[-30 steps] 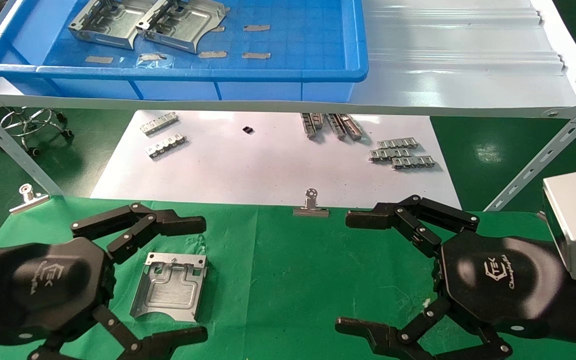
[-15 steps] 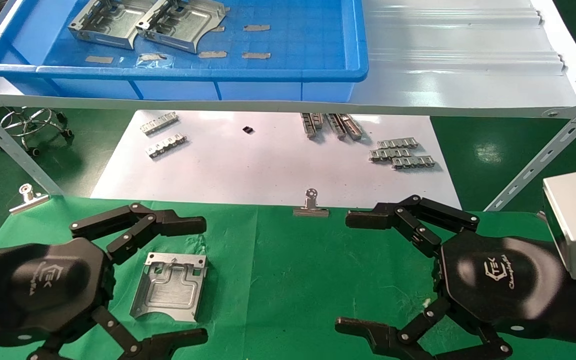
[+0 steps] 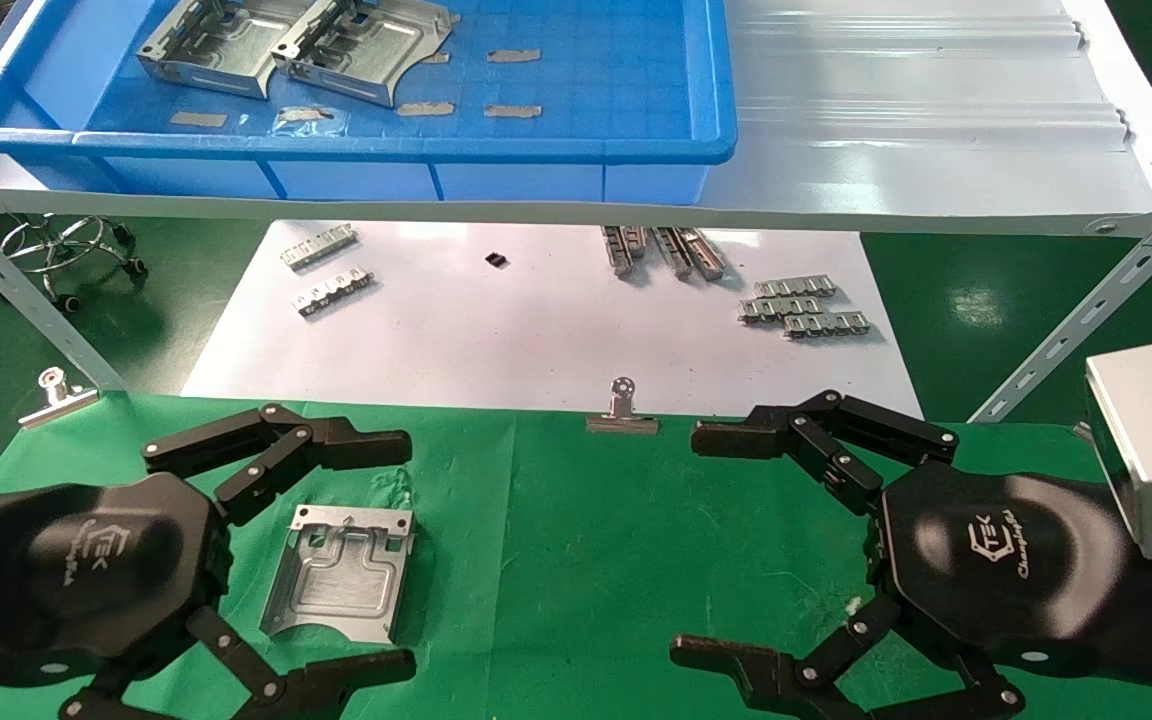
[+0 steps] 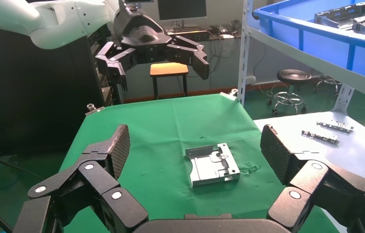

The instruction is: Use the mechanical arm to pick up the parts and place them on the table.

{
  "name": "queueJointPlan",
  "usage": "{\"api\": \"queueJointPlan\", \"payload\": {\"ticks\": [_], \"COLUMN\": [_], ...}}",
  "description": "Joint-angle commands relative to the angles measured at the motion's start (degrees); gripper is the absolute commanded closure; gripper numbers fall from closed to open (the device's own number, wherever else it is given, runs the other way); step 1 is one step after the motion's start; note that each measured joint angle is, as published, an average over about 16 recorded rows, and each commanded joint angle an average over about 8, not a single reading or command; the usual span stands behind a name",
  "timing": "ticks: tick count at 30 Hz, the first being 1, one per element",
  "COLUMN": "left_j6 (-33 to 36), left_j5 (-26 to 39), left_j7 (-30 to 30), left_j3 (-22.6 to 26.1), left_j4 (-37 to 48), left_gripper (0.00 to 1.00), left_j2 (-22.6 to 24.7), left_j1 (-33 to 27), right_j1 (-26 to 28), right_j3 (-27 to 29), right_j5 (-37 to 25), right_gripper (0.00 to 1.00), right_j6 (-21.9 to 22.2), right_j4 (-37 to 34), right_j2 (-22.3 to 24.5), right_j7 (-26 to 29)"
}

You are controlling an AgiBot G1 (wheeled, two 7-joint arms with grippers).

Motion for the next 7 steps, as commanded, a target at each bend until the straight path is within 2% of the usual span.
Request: {"api": "queueJointPlan", "payload": {"ticks": [1, 7], "left_j6": [0.0, 0.0], "left_j5": [0.0, 0.1], "left_j7": [0.0, 0.1], "left_j3": [0.0, 0.1], "left_j4": [0.1, 0.1], "left_gripper": [0.0, 0.0], "left_j2": [0.0, 0.0], "left_j1": [0.0, -0.1], "right_j1": [0.0, 0.0], "right_j3": [0.0, 0.0], "right_j5": [0.0, 0.0], "right_gripper": [0.0, 0.0], "right_j6": [0.0, 0.0], "right_j4": [0.0, 0.0], "right_j2": [0.0, 0.0], "right_j7": [0.0, 0.0]}}
